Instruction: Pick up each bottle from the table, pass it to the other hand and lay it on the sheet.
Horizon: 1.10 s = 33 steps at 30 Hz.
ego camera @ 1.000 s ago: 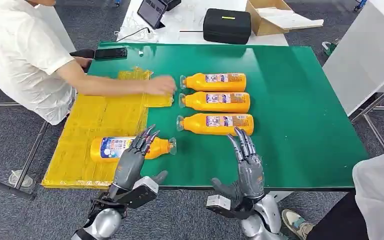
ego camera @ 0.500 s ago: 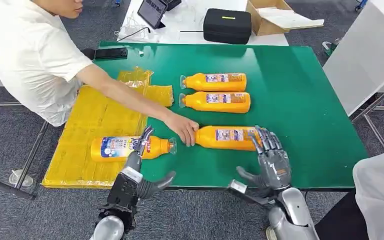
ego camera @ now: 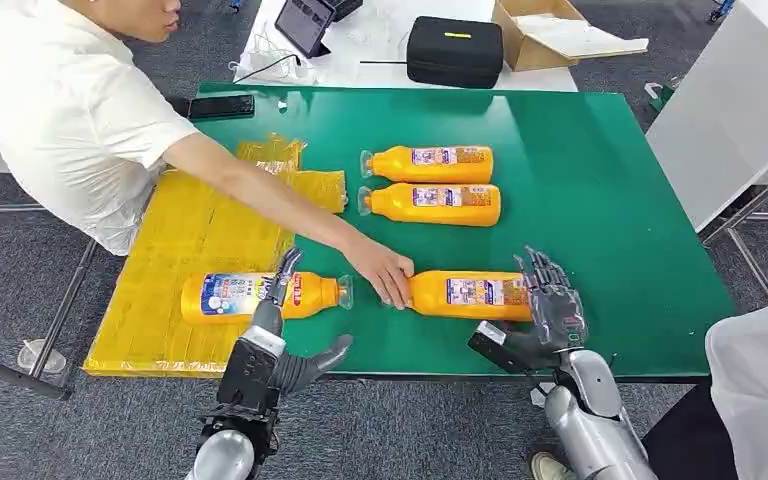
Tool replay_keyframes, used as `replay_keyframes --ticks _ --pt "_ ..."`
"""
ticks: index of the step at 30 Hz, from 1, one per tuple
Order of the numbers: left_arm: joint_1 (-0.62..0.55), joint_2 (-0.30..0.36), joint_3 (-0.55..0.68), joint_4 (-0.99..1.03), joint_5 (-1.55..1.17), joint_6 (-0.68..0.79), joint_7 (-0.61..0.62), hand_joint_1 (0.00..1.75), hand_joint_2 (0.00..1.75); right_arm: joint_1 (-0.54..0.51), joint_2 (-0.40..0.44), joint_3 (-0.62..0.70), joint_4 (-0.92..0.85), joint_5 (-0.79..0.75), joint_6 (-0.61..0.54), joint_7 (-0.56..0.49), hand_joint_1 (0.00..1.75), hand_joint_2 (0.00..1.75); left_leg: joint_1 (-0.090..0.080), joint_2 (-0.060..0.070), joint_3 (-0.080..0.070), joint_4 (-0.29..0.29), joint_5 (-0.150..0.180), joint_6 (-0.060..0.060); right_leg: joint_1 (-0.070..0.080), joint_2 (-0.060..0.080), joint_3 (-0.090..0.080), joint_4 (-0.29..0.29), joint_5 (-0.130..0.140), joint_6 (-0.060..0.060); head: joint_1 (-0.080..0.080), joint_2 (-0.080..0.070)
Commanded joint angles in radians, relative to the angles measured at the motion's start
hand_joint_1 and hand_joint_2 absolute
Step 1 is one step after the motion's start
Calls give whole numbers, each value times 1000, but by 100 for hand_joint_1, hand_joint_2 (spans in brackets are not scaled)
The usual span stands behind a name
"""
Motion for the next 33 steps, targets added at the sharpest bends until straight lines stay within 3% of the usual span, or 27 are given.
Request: replay_keyframes --ticks 1,12,19,25,26,27,29,33 --pt "-52 15 -25 72 6 6 6 0 175 -108 6 56 226 -25 35 0 0 175 0 2 6 -1 -2 1 0 0 6 -1 -1 -2 0 0" --pt "-64 10 -43 81 18 -7 13 0 175 -143 9 114 303 10 69 31 0 175 0 1 4 -1 0 0 0 0 3 -1 0 -1 0 0" --pt "-68 6 -45 87 28 -9 15 0 175 -168 1 136 338 26 81 56 0 175 0 3 11 -2 -2 1 0 0 8 -1 -1 -3 0 0" --pt "-84 7 -46 97 43 -11 15 0 175 -213 -15 157 415 10 257 104 0 175 0 2 9 -1 0 1 0 0 7 -1 0 -2 0 0" --pt "-88 8 -48 101 46 -13 15 0 175 -217 -19 157 426 3 281 105 21 175 0 2 9 -1 0 1 1 0 7 -1 1 -2 0 0" --pt "-91 7 -50 107 48 -13 13 0 175 -221 -27 161 440 0 306 109 154 175 0 3 10 -1 0 1 1 1 7 -2 1 -2 0 0" --pt "-93 7 -49 112 51 -11 11 0 175 -223 -33 159 449 -5 310 111 169 175 0 3 13 -2 0 1 1 0 10 -3 2 -3 0 0" --pt "-93 8 -46 116 54 -8 8 0 175 -218 -36 156 457 -10 309 110 169 175 0 3 18 -1 -1 1 1 2 14 -3 1 -2 0 0"
